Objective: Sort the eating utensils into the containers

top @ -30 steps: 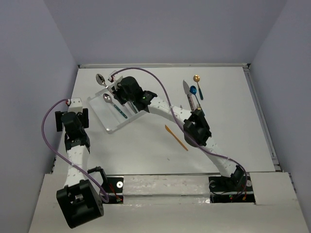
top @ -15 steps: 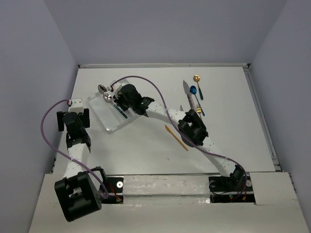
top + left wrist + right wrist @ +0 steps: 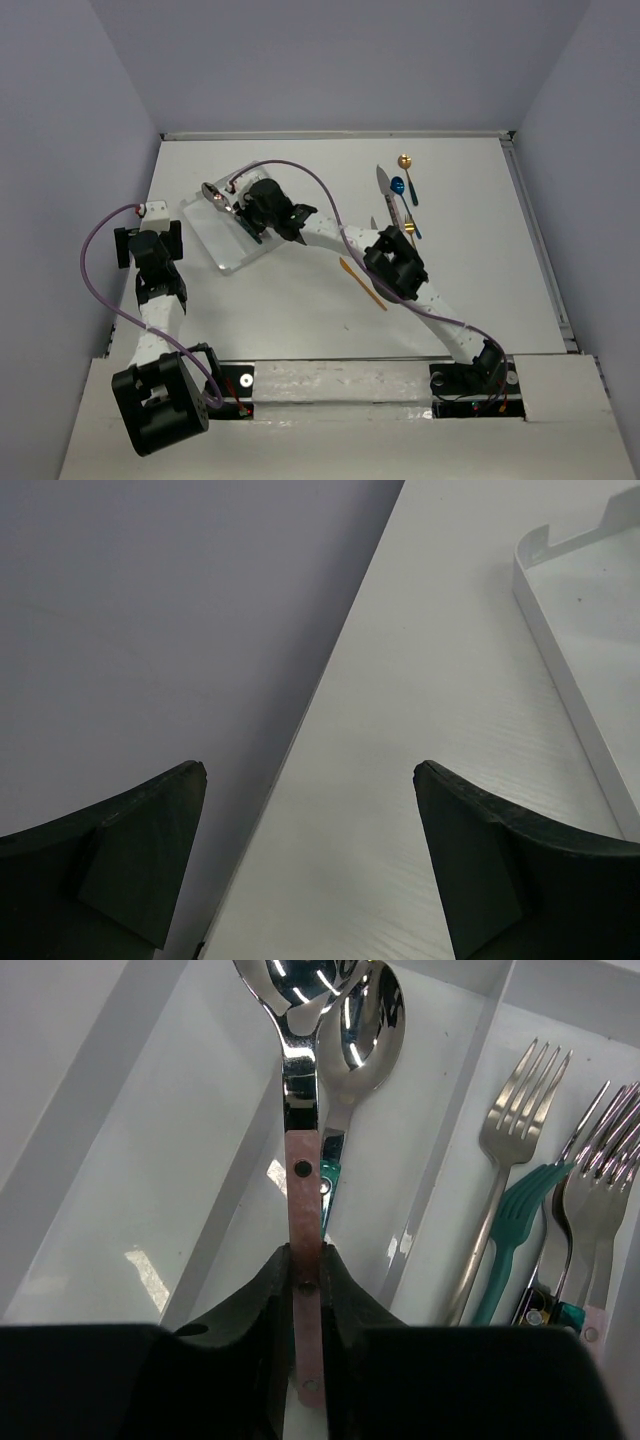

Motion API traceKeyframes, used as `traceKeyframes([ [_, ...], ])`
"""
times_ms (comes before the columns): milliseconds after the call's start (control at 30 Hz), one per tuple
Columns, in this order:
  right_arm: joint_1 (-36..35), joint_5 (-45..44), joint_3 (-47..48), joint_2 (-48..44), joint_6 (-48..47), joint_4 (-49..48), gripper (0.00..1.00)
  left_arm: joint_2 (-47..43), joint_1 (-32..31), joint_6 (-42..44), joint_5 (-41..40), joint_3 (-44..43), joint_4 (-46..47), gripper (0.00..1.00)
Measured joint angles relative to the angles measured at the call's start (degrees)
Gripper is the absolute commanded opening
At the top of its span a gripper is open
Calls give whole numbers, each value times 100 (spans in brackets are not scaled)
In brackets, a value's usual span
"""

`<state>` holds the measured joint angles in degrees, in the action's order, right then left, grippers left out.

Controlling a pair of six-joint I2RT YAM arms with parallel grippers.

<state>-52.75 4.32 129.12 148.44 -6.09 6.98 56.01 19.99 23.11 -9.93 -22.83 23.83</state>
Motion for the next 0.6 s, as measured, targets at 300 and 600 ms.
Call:
traceKeyframes([
  [300,4,-216,-540,-92,251,-374,58,2,0,0,44,0,13,98],
  [600,-15,-734,-1838,-1403,415,-212,61,-68,0,0,98,85,-15,98],
])
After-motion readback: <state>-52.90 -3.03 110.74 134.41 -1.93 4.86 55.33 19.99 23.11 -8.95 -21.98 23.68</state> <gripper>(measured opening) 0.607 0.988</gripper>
